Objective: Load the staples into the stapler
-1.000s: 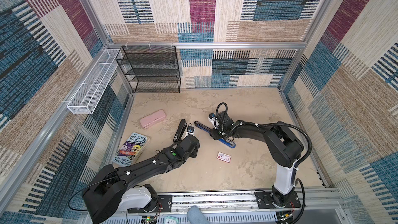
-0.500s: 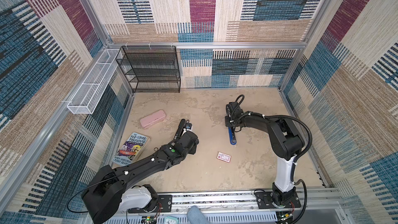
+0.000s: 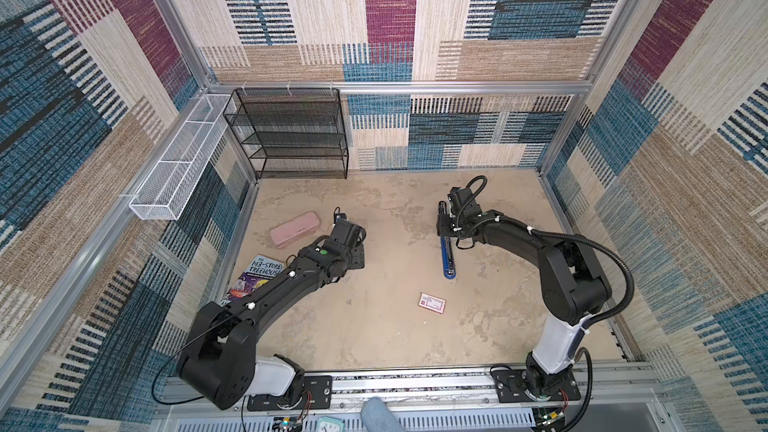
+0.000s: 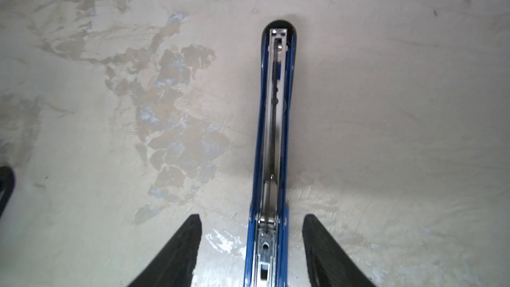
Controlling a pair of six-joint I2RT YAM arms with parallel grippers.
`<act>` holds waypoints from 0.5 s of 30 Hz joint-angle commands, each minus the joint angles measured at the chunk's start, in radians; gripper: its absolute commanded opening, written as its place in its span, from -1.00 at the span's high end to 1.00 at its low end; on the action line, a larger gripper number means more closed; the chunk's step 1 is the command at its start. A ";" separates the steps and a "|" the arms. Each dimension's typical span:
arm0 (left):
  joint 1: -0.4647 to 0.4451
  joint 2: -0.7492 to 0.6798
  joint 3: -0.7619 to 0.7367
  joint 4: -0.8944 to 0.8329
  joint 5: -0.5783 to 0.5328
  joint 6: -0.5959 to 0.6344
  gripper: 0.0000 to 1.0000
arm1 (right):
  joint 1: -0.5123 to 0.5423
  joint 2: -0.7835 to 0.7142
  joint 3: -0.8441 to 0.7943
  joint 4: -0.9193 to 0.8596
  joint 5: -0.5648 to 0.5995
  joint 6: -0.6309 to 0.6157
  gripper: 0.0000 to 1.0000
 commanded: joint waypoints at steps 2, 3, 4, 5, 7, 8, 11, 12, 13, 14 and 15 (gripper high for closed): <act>0.042 0.110 0.094 -0.065 0.063 0.061 -0.42 | 0.000 -0.090 -0.069 0.066 -0.122 0.027 -0.26; 0.049 0.135 0.112 -0.064 0.075 0.069 -0.41 | 0.000 -0.106 -0.085 0.076 -0.146 0.032 -0.26; 0.056 0.162 0.132 -0.069 0.076 0.074 -0.40 | 0.002 -0.121 -0.104 0.087 -0.170 0.038 -0.25; 0.060 0.183 0.148 -0.071 0.067 0.080 -0.40 | 0.005 -0.134 -0.120 0.099 -0.191 0.042 -0.25; 0.068 0.233 0.182 -0.067 0.050 0.094 -0.40 | 0.016 -0.164 -0.160 0.132 -0.242 0.040 -0.25; 0.072 0.255 0.197 -0.067 0.050 0.102 -0.40 | 0.025 -0.175 -0.174 0.142 -0.255 0.042 -0.25; 0.078 0.326 0.262 -0.091 0.039 0.124 -0.38 | 0.049 -0.203 -0.218 0.186 -0.320 0.040 -0.25; 0.078 0.347 0.281 -0.095 0.037 0.134 -0.37 | 0.061 -0.209 -0.230 0.199 -0.332 0.040 -0.25; 0.080 0.364 0.298 -0.100 0.035 0.141 -0.36 | 0.073 -0.214 -0.241 0.211 -0.340 0.040 -0.25; 0.081 0.379 0.314 -0.105 0.034 0.146 -0.34 | 0.083 -0.217 -0.249 0.221 -0.347 0.043 -0.25; 0.083 0.394 0.329 -0.110 0.034 0.151 -0.32 | 0.093 -0.217 -0.258 0.232 -0.355 0.047 -0.25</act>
